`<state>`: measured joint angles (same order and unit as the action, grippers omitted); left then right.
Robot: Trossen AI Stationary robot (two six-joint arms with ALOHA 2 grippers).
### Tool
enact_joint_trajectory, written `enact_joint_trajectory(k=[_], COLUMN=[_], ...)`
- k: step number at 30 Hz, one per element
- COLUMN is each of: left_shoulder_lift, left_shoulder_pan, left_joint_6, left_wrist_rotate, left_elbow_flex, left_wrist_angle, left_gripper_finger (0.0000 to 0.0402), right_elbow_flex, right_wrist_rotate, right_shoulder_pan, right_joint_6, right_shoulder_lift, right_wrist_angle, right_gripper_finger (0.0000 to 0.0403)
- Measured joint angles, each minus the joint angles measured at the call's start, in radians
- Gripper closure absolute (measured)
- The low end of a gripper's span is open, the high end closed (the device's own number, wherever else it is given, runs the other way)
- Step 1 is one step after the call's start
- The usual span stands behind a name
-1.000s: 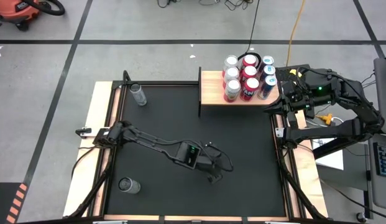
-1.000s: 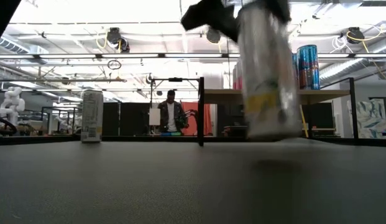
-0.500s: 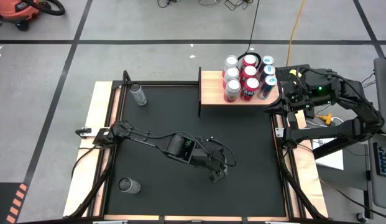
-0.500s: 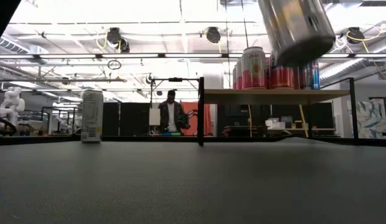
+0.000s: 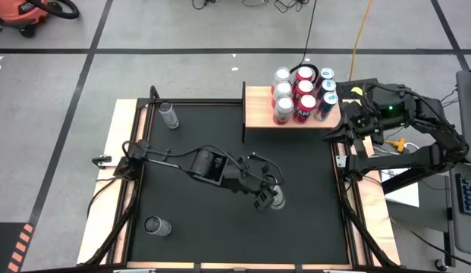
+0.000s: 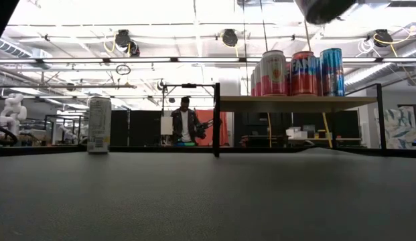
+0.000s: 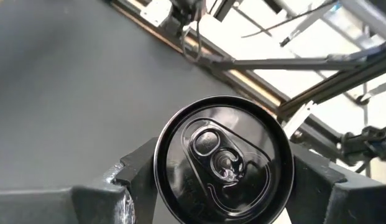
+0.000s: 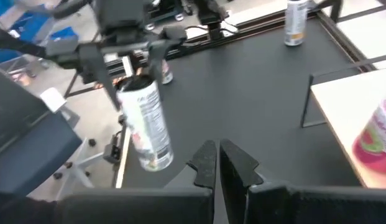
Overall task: Place canned beverage on shelf
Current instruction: Put the middle white yellow soda can on the shelf
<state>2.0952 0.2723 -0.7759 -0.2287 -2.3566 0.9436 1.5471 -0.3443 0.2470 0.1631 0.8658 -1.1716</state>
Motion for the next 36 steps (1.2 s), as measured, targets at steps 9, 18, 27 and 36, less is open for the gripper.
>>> enact_joint_trajectory(k=[9,18,27,36], left_shoulder_lift=[-0.069,-0.116,-0.154,-0.190], left_shoulder_pan=[-0.018,-0.041,-0.096,-0.198], left_joint_6=[0.058,0.176,0.317,0.381], left_wrist_rotate=[-0.009,-0.011,0.019,0.165], left_elbow_flex=[0.000,0.000,0.000,0.000], left_wrist_angle=[-0.034,-0.087,-0.153,-0.146], left_gripper_finger=[0.0149,0.0149,0.0149,0.0149], right_elbow_flex=[0.000,0.000,0.000,0.000], right_wrist_rotate=[-0.104,-0.158,-0.166,-0.200], right_shoulder_pan=[0.000,0.000,-0.001,-0.021], right_joint_6=[-0.010,-0.063,-0.016,0.038], right_shoulder_lift=[-0.001,0.004,0.044,0.169], right_wrist_angle=[0.001,0.005,0.166,0.378], right_gripper_finger=[0.0403,0.0314,0.0140,0.0101])
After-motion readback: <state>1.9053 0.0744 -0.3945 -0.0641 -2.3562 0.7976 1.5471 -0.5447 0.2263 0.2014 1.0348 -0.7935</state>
